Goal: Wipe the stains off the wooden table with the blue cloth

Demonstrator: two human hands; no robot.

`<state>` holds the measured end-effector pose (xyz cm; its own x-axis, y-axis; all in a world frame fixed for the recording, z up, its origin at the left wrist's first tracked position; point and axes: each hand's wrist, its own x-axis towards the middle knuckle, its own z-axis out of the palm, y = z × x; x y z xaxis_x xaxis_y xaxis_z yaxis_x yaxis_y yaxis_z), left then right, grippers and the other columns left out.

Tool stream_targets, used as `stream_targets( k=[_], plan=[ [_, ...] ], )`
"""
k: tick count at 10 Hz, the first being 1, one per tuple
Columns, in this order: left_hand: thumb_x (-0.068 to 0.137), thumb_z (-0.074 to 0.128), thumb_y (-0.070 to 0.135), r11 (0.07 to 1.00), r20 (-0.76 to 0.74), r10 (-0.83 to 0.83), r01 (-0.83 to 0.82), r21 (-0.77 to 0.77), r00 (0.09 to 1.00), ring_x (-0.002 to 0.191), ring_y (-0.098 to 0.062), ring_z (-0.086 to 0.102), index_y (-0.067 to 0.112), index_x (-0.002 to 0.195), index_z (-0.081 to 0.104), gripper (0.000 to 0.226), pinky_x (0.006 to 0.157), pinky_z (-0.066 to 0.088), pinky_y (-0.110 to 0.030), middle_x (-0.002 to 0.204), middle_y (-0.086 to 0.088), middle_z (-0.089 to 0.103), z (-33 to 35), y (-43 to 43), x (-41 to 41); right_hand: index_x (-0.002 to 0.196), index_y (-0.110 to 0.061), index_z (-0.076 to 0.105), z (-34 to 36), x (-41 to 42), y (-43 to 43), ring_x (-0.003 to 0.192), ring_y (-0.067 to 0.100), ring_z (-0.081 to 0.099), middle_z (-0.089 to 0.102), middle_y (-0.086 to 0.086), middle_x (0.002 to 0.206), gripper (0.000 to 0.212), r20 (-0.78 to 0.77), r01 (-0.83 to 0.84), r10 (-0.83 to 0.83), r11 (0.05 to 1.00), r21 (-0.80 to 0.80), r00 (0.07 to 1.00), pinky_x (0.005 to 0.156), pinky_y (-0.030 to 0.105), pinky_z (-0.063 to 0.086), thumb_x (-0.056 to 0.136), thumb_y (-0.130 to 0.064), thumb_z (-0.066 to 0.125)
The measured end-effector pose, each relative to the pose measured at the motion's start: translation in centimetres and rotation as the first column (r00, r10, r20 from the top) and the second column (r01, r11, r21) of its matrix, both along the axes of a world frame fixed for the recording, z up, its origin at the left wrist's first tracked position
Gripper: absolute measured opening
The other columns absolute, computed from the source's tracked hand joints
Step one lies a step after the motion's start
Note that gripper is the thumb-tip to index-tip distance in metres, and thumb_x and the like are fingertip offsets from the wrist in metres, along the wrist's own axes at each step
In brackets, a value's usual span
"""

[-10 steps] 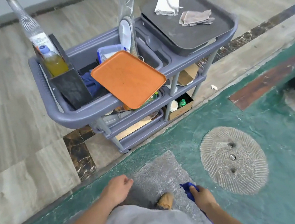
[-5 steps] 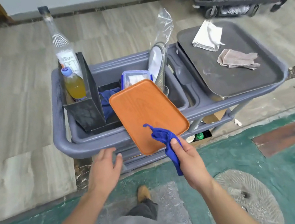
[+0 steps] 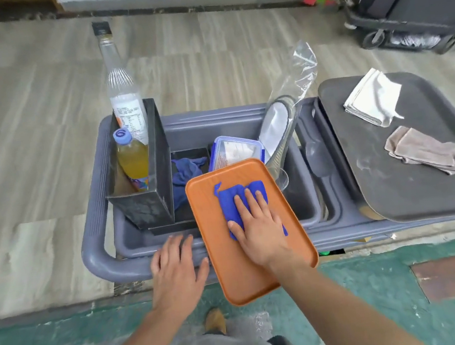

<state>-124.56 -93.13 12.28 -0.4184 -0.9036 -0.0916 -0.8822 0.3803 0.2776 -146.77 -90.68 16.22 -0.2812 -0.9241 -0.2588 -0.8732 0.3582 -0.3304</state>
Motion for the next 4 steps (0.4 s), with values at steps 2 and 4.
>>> stream_targets(
  k=[2,4],
  plan=[
    [0.093,0.044,0.053,0.999,0.011,0.043,-0.043,-0.001,0.999,0.140,-0.029,0.051,0.014,0.137,0.062,0.061,0.114,0.029,-0.045,0.144,-0.007,0.059,-0.1,-0.1,0.0,0.164,-0.035,-0.003,0.3,0.7,0.3,0.158,0.027,-0.020,-0.019,0.001,0.172,0.084,-0.102,-0.033,0.042,0.996,0.081,0.994,0.127,0.053,0.000,0.095,-0.077,0.020],
    [0.087,0.048,0.046,0.898,-0.427,0.429,-0.428,0.103,0.796,0.113,-0.031,0.057,0.017,0.127,0.065,0.053,0.088,0.046,-0.052,0.122,-0.005,0.061,2.2,5.9,0.8,0.159,-0.038,0.025,4.9,-2.4,3.7,0.157,0.014,0.010,0.013,-0.007,0.171,0.078,0.161,0.044,-0.020,0.988,-0.148,0.987,0.124,0.046,0.020,0.091,-0.075,0.022]
  ],
)
